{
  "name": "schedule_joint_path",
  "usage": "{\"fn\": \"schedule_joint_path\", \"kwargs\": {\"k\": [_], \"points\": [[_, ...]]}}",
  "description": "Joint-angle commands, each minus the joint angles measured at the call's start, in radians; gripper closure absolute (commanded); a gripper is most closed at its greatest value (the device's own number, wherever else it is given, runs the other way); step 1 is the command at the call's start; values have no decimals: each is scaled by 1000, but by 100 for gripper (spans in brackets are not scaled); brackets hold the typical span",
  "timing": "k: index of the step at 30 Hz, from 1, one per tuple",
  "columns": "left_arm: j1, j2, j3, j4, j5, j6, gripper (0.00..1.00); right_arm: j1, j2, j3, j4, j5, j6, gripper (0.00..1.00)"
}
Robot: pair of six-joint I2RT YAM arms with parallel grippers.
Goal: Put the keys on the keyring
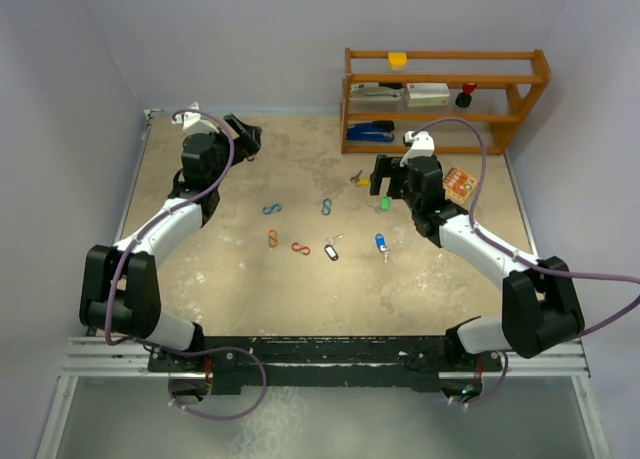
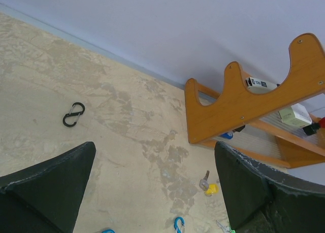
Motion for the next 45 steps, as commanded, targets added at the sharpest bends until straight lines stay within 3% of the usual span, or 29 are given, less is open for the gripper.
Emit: {"fn": "schedule_joint_path", "kwargs": {"k": [1, 10, 17, 25, 32, 37, 45], "points": [[3, -45, 19, 30, -11, 12, 3, -1, -19, 48, 9, 22, -4, 0], [-4, -15, 35, -99, -29, 63, 6, -1, 8, 52, -34, 16, -11, 0], [-129, 59, 64, -248, -136, 151, 10, -1, 51, 102, -42, 8, -1, 0], [-147, 147, 147, -400, -173, 197, 18, -1, 63, 118, -68, 7, 1, 0], [-186, 127, 82, -411, -216, 177, 18, -1, 89, 129, -68, -8, 1, 0], [-285, 80, 33, -430, -289, 141, 18, -1, 86, 130, -66, -12, 5, 0], [-381, -2, -55, -487, -417, 53, 27, -1, 78, 118, -69, -25, 6, 0]]}}
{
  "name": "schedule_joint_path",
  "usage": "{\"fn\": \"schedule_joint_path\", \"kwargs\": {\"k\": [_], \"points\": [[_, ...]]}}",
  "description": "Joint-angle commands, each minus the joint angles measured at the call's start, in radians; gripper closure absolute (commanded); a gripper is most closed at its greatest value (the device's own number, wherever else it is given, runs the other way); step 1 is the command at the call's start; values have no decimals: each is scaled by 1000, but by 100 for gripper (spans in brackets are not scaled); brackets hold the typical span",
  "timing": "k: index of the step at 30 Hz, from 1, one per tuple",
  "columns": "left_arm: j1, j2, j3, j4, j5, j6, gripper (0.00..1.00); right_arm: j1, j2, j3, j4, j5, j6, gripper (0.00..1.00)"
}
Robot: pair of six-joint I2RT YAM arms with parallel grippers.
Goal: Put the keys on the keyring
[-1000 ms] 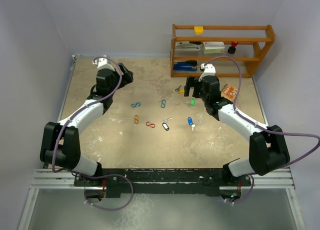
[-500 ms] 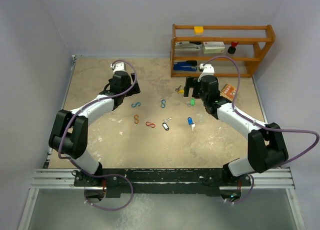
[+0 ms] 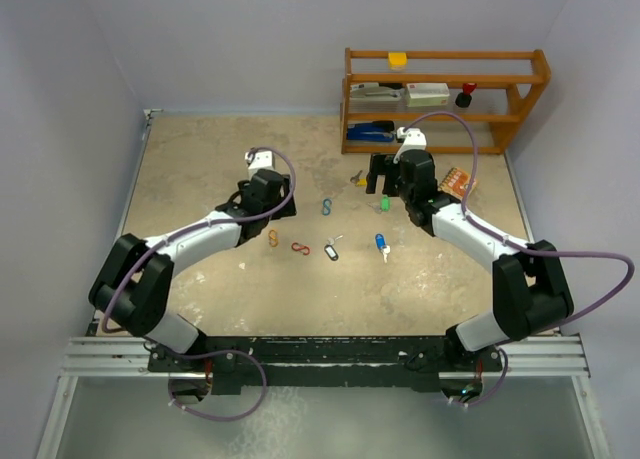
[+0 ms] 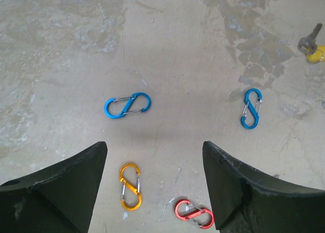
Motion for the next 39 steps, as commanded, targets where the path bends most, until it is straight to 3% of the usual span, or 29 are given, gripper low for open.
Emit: {"fn": "schedule_joint_path", "kwargs": {"k": [1, 4, 8, 15, 39], "points": [[-35, -77, -29, -43, -126, -73, 24, -1, -21, 32, 3, -17, 5, 0], [-74, -104, -64, -57, -206, -100, 14, -1, -24, 29, 2, -21, 6, 0], [-103, -100, -90, -58, -230, -145, 13, -2, -27, 28, 3, -26, 5, 0], [-130, -71, -135, -13, -247, -194, 23, -1, -34, 23, -1, -26, 4, 0], [-132, 39, -133, -20, -205, -209, 37, -1, -35, 17, -2, -13, -1, 0]]}}
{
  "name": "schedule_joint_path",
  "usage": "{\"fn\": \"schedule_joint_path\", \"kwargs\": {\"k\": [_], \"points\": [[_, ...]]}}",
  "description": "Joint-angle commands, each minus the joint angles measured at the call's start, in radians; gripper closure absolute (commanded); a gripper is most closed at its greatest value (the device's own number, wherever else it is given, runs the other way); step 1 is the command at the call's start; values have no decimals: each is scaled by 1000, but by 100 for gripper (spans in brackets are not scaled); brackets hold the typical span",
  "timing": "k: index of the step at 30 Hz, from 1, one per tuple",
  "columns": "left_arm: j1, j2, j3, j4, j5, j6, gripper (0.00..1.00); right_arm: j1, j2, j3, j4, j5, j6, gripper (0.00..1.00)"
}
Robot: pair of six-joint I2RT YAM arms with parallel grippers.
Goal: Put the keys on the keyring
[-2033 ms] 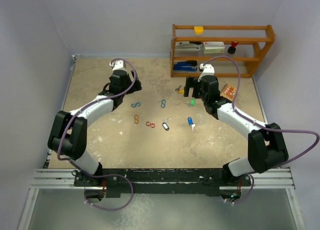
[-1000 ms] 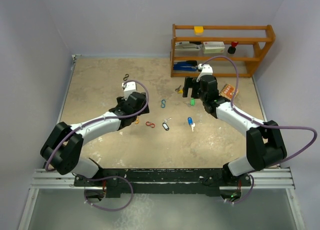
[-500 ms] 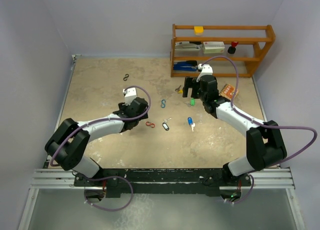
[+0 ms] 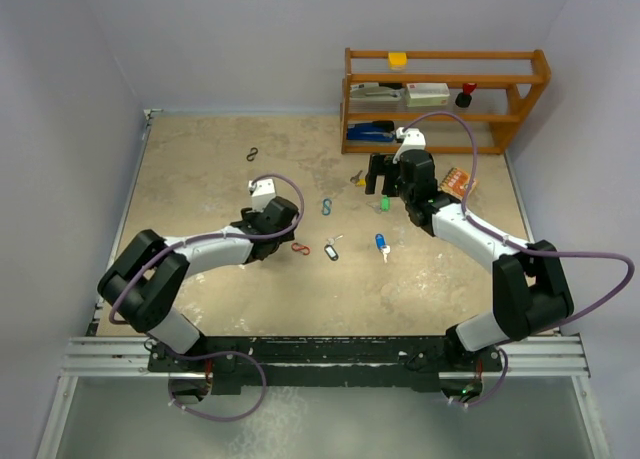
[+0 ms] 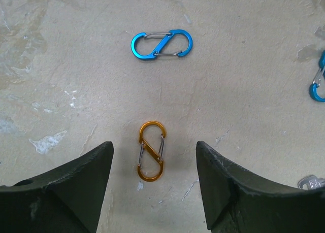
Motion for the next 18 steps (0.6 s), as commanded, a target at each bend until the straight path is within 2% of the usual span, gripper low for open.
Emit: {"fn": "schedule_joint_path", "kwargs": {"k": [1, 8, 18], "points": [[-5, 16, -2, 33, 3, -22, 37, -1, -35, 16, -1, 6, -2, 0], [-5, 30, -6, 35, 5, -26, 42, -1, -34, 15, -3, 10, -2, 0], [-4, -1, 21, 3, -28, -14, 42, -1, -29, 17, -1, 5, 1, 0]]}}
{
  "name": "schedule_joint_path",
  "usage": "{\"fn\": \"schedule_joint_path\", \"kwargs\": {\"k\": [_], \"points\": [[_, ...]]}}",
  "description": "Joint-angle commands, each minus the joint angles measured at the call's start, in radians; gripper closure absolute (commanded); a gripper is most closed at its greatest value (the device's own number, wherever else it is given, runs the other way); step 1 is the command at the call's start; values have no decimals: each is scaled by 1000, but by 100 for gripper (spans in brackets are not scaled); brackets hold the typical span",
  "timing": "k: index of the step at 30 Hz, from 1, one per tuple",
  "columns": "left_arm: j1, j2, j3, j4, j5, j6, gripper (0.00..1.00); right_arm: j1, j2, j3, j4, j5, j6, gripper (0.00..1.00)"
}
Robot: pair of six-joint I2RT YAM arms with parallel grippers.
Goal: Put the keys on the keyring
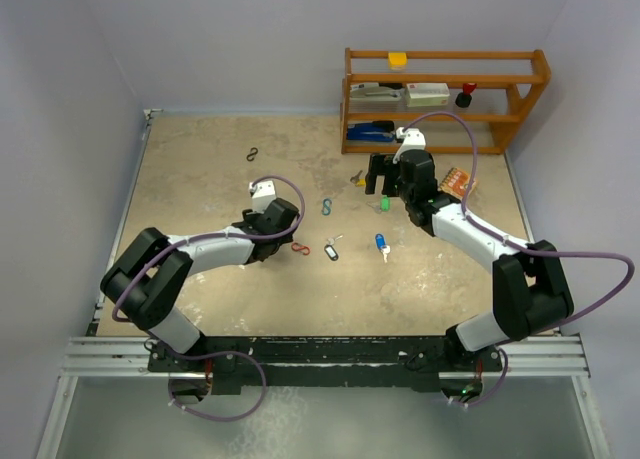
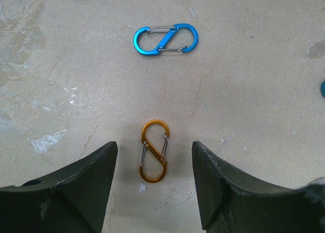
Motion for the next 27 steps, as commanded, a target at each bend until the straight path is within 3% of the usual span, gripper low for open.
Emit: {"fn": "schedule_joint_path", "kwargs": {"k": [1, 10, 27], "points": [[-5, -24, 38, -19, -27, -3, 42, -1, -30, 17, -2, 5, 0, 0], [-5, 3, 15, -12, -5, -14, 42, -1, -37, 14, -3, 10, 0, 0], [-5, 46, 3, 18, 1, -13, 53, -1, -32, 16, -3, 12, -2, 0]]}}
